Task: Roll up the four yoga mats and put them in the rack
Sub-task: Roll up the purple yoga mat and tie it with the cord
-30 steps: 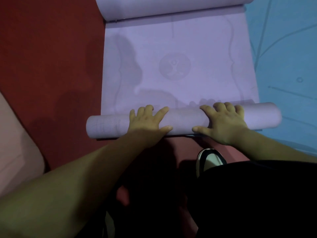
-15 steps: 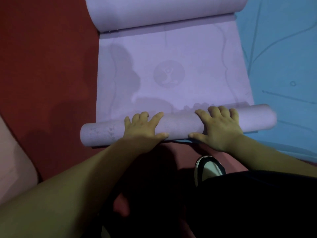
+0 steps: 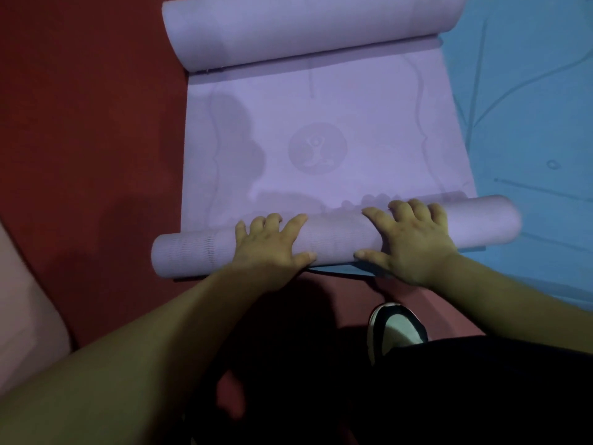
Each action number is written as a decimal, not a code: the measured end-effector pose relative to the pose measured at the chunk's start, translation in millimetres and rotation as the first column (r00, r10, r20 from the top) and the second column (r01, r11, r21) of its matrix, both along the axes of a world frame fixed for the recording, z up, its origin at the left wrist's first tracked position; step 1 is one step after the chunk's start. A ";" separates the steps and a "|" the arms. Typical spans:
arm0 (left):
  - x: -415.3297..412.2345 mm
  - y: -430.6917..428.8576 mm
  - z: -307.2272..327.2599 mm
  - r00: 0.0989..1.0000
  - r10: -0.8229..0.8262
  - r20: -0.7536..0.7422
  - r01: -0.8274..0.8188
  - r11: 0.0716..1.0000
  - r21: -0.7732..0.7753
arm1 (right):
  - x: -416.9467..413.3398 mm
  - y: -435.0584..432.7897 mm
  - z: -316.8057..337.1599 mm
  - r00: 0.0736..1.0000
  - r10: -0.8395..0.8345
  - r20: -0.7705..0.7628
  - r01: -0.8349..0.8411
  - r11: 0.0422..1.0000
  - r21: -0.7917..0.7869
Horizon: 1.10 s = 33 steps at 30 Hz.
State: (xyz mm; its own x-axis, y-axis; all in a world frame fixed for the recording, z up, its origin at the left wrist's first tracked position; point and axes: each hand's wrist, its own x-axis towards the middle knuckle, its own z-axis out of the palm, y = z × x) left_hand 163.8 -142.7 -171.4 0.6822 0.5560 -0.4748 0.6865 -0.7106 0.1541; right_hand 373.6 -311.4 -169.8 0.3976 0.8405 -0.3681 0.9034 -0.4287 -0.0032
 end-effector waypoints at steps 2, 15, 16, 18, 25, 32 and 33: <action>-1.7 -6.5 0.1 0.999 0.023 0.025 -0.024 0.999 0.031 | 4.4 6.5 5.5 1.000 -0.011 -0.021 0.010 0.998 -0.059; 3.8 -0.8 -5.1 0.999 0.017 0.037 -0.018 0.999 0.047 | 0.6 2.6 -5.4 0.999 0.045 0.030 -0.045 0.999 0.024; 5.7 0.4 -3.4 0.999 0.021 0.026 -0.022 0.999 0.039 | 3.6 5.8 -1.8 0.999 0.039 0.016 -0.039 0.999 -0.001; 6.0 -0.4 -0.8 0.999 0.026 0.029 -0.027 0.998 0.062 | 9.1 12.9 5.4 1.000 0.031 -0.006 -0.031 0.997 -0.067; 4.8 2.0 -7.0 0.999 -0.010 0.042 0.005 0.993 0.117 | 15.3 19.5 5.3 0.999 0.051 0.000 -0.051 0.996 -0.078; 15.8 20.0 1.6 0.999 -0.031 -0.011 0.032 0.998 0.047 | 18.8 19.4 1.5 0.998 0.067 0.009 -0.067 0.997 -0.031; 16.7 18.8 3.1 1.000 -0.028 -0.010 0.029 0.998 0.051 | 21.5 22.2 4.4 0.998 0.064 0.003 -0.064 0.997 -0.050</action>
